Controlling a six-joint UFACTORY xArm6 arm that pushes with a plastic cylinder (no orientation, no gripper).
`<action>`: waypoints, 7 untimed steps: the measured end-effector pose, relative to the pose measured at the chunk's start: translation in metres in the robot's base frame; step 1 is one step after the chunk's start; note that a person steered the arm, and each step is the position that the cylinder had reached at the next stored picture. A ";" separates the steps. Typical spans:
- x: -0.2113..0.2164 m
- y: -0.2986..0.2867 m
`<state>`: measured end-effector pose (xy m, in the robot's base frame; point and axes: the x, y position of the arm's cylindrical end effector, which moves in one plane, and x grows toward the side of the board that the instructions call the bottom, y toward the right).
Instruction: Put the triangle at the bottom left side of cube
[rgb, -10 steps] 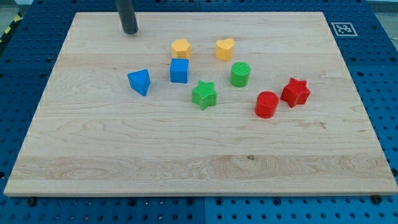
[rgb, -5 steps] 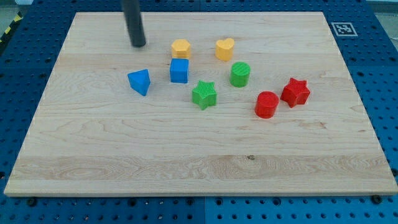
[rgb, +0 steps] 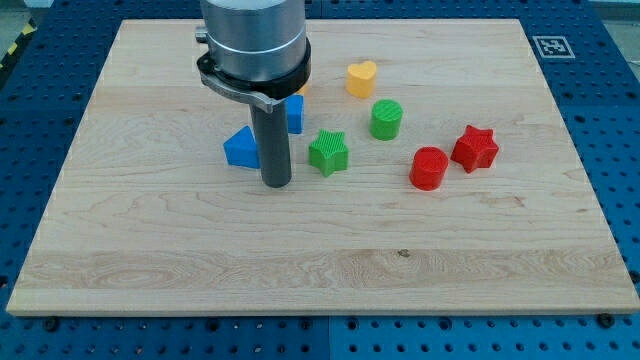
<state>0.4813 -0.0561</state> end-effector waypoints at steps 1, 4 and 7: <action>0.000 -0.030; -0.035 -0.051; -0.024 -0.033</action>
